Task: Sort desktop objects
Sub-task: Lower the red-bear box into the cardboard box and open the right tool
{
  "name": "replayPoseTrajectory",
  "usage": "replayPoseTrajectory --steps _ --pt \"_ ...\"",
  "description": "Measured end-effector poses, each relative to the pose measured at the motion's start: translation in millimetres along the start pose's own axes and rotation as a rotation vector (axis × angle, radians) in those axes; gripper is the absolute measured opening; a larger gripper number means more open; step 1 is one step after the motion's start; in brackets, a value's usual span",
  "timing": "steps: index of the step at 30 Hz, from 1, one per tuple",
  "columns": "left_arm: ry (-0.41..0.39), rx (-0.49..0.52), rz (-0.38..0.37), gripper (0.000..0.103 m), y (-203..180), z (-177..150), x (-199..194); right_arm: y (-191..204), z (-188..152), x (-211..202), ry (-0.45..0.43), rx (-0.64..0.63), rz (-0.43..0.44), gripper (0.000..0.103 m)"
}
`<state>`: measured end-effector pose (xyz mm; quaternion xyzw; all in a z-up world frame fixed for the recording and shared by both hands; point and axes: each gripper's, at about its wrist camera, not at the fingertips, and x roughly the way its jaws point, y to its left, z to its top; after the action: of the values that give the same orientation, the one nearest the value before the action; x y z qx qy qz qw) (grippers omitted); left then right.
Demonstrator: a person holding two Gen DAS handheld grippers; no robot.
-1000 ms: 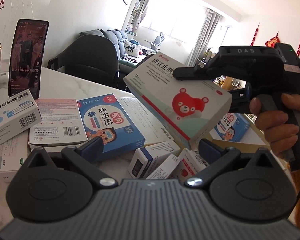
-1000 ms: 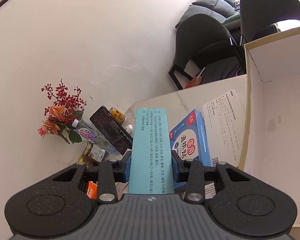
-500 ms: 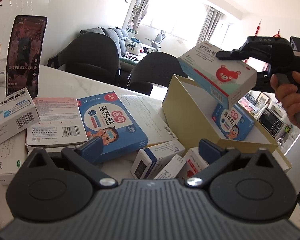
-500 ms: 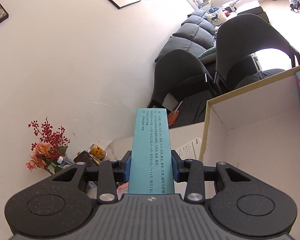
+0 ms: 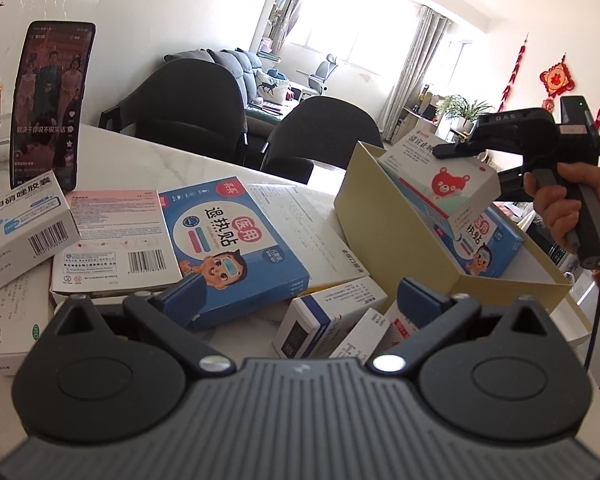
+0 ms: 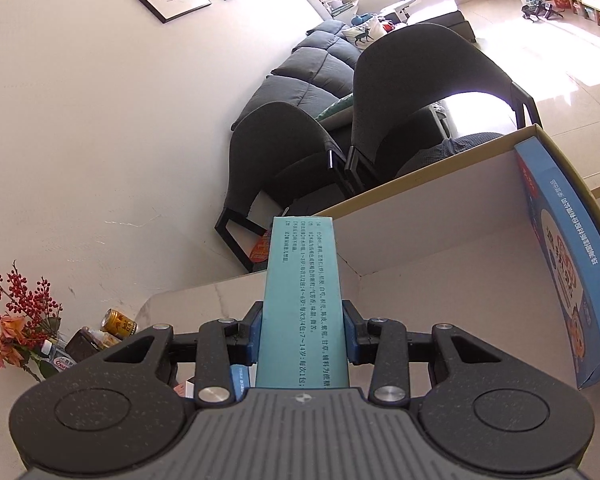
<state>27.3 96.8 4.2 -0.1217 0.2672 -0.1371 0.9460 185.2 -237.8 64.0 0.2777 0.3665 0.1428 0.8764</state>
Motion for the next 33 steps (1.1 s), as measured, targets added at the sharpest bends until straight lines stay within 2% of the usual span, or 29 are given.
replayPoseTrajectory --steps 16,27,33 --pt "0.017 -0.010 0.009 0.103 8 -2 8 -11 -4 50 0.038 -0.058 -0.211 0.041" --pt "0.024 -0.017 0.015 0.103 12 -5 10 -8 -18 72 0.084 -0.095 -0.268 0.041" --pt "0.024 -0.017 0.020 0.103 13 -6 9 -6 -16 74 0.123 -0.090 -0.260 0.042"
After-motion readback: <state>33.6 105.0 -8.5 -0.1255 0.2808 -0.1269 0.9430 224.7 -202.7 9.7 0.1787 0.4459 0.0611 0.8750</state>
